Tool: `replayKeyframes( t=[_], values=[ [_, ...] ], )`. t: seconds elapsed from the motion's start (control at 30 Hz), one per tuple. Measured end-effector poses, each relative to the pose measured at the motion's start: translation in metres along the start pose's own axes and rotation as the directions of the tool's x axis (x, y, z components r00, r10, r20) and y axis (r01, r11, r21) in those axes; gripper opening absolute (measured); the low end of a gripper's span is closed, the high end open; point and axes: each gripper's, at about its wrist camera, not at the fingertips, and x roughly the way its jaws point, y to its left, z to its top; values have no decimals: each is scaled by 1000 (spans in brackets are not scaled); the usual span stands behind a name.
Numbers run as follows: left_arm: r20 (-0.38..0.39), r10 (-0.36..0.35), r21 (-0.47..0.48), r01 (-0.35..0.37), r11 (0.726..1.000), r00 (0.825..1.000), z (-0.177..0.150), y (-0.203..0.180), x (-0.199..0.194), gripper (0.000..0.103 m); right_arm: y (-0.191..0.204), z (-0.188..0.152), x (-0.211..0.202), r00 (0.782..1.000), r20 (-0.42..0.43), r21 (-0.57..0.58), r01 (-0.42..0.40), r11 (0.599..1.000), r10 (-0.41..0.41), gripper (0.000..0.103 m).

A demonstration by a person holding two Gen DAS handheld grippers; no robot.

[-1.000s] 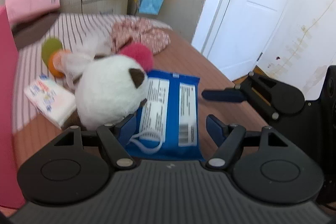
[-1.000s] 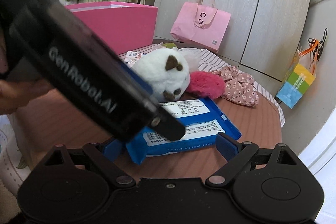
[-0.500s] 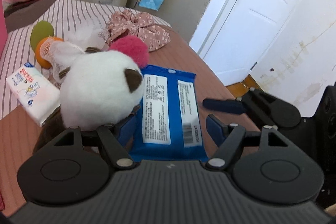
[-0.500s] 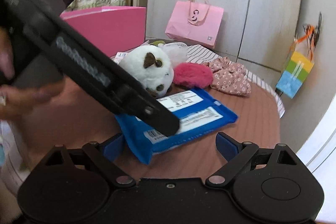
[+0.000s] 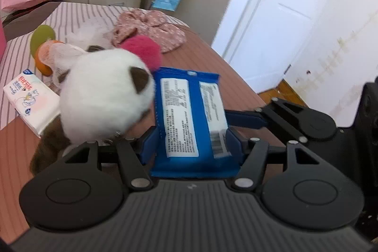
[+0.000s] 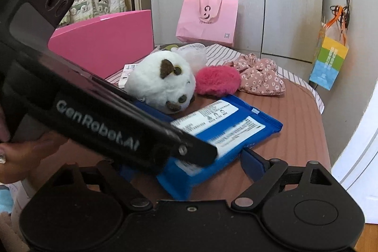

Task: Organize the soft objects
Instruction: 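Lift the blue packet with the left gripper and carry it over the box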

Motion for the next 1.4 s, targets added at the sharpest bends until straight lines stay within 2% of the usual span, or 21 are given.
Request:
replayKeyframes(
  t=[0.1, 0.27, 0.57, 1.0, 1.4],
  values=[
    [7, 19, 28, -19, 999, 1000, -4, -7, -2, 61, 3, -3, -3, 1000, 16, 16, 13, 1000, -13, 87],
    [-1, -4, 54, 4, 999, 1000, -8, -13, -8, 60, 12, -9, -10, 998, 45, 12, 31, 999, -31, 79],
    [-32, 27, 96, -24, 995, 999, -18, -35, -16, 59, 28, -26, -23, 990, 125, 21, 61, 998, -63, 73],
    [-95, 59, 11, -58, 998, 994, -31, -51, -54, 59, 46, -21, -54, 998, 57, 45, -18, 999, 15, 72],
    [-59, 41, -85, -46, 995, 997, -47, -47, -114, 59, 88, 0, -89, 998, -10, -17, -63, 998, 63, 72]
  ],
)
